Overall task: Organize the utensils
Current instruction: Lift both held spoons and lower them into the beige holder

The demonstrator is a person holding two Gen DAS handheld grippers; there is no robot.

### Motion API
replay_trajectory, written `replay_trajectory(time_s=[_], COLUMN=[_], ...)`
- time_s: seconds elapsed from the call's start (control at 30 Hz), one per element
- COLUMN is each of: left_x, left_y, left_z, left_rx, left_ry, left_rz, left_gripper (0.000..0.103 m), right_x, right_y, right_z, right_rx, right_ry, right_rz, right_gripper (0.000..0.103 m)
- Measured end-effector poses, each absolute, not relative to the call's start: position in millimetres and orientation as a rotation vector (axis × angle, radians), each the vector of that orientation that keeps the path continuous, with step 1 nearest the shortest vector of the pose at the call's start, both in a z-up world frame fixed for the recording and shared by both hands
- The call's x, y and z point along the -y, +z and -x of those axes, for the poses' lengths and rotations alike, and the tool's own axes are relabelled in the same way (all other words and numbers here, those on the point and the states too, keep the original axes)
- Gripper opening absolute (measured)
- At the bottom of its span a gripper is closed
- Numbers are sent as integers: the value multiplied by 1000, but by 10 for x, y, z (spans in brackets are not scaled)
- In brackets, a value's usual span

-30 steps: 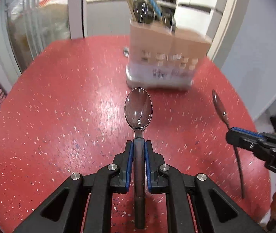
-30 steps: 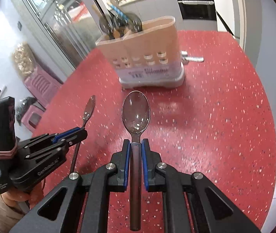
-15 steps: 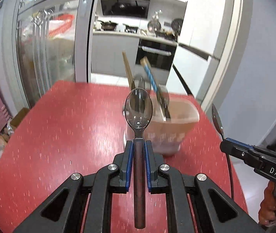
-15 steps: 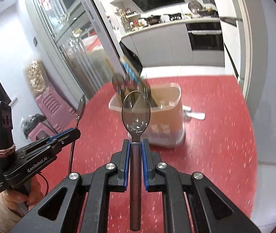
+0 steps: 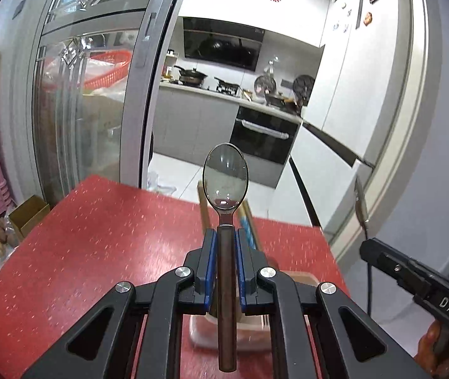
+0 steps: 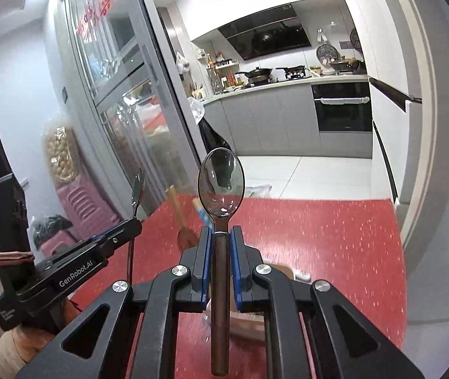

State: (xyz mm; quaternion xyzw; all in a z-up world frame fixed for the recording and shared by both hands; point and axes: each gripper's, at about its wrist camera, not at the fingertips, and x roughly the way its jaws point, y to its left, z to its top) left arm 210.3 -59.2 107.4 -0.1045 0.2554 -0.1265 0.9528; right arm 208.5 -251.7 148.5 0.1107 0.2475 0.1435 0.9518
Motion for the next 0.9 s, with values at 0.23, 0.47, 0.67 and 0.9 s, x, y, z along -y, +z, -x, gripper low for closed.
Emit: replay_trajectory(time_s=[0.23,0.47,0.67,0.9], left_x=[739,859,907,979], left_y=[955,817,633,499], left_z=[-2300,-2397,-2382,-2277], left_rx=[-451,-382,-373,-369], left_ry=[-241,-236,-229,-217], left_rz=[221,209,190,116], left_gripper=[37,37,37,37], right_x=[2556,2532,2476,2418], right_y=[1336,1146,923,751], right_z=[-2439,-2658,-2719,-2659], right_rx=[-480,-463,-459,-472], right_ry=[262,243,229,223], right_rz=[-223,-168,-116,-69], right_gripper=[12,12,12,12])
